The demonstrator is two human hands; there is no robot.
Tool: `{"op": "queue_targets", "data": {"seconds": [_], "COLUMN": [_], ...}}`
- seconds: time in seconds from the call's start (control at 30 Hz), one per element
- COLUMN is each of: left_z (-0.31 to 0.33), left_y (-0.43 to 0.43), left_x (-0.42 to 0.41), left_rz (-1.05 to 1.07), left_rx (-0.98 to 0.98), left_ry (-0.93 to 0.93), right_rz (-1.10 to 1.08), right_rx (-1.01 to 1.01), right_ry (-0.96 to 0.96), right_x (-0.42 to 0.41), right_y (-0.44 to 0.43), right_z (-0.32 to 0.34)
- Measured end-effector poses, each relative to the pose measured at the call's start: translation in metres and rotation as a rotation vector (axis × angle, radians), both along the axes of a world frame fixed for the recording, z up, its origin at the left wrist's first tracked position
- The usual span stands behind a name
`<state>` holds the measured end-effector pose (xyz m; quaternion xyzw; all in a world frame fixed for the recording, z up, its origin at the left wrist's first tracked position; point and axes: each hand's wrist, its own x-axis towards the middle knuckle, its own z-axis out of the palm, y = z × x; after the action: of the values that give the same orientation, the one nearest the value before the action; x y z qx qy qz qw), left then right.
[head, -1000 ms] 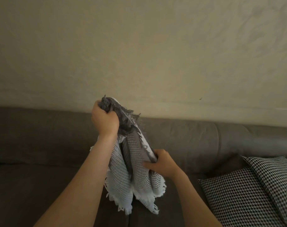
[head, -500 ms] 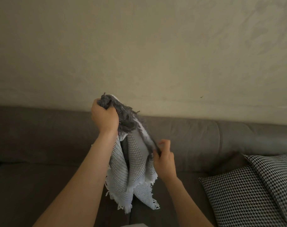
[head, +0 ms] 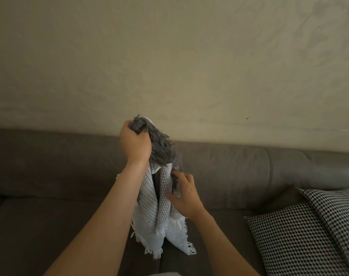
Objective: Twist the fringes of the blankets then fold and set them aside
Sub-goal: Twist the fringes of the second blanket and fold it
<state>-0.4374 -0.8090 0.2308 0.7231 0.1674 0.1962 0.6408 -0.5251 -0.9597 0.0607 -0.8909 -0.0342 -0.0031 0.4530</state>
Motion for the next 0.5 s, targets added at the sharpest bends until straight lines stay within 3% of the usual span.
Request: {"op": "queue_targets", "data": {"seconds": [0.1, 0.3, 0.5], "left_z": [-0.002, -0.002, -0.003], "left_y": [-0.001, 0.003, 0.009], "left_x": [-0.002, -0.001, 0.002], "left_rz": [-0.033, -0.030, 0.027], "left_rx": [0.005, 0.002, -0.008], "left_ry": [-0.017, -0.020, -0.040], "right_rz": [-0.023, 0.154, 0.230], "right_rx": [-0.033, -0.519, -0.535], "right_ry": [0.039, 0.358, 0.694], "right_x": [0.008, -0.004, -0.031], "right_y": [0.004, 0.008, -0.012], "right_z": [0.001, 0.017, -0.017]}}
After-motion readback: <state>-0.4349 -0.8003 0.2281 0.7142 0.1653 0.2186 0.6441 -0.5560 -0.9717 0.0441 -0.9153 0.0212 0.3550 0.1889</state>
